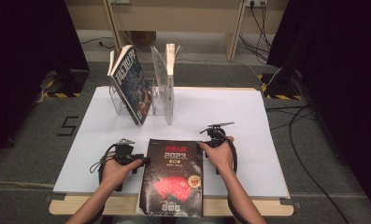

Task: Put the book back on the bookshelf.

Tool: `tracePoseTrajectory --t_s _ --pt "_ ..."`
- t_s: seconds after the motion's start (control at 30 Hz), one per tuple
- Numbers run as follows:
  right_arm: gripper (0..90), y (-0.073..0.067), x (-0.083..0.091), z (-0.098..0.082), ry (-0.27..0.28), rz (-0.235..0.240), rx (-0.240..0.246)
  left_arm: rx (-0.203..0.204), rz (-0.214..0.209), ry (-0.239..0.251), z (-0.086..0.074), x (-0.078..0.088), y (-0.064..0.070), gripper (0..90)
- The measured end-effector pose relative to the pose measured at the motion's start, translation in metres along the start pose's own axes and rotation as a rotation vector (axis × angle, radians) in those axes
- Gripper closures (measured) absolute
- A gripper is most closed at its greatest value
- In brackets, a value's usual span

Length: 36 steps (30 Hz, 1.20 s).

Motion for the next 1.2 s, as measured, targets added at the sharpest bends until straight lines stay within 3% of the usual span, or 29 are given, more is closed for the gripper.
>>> tracePoseTrajectory --t_s 0.4,0.77,0.8,1.0,1.2 --pt "60.9 0.005 -0.007 0.019 0.040 0.004 -0.018 -0.043 0.064 -0.009 0.000 -0.001 0.000 65.6" --pt "64.7 0.003 -0.009 0.020 0.067 0.016 -0.041 -0.054 0.099 -0.012 -0.001 -0.002 0.002 66.7" --pt "65.8 0.003 -0.009 0.019 0.058 0.040 -0.070 -0.053 0.104 -0.009 -0.001 -0.002 0.003 66.9" --pt "66.5 0.003 -0.006 0.014 0.034 0.098 -0.120 -0.053 0.117 0.000 -0.001 -0.003 0.003 67.4" --pt "66.5 0.002 -0.004 0.009 -0.002 0.124 -0.130 -0.054 0.125 0.001 -0.001 -0.003 0.004 67.8"
Point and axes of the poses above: each handheld gripper's, and its own axes: x roughly backward along the jaws, z roughly out of its top, y roughly to its right, the point moved 8 cm from there along -x, roughly forward along the jaws, and after that the axes turned 8 degrees about -y, right-handed, at the moved point
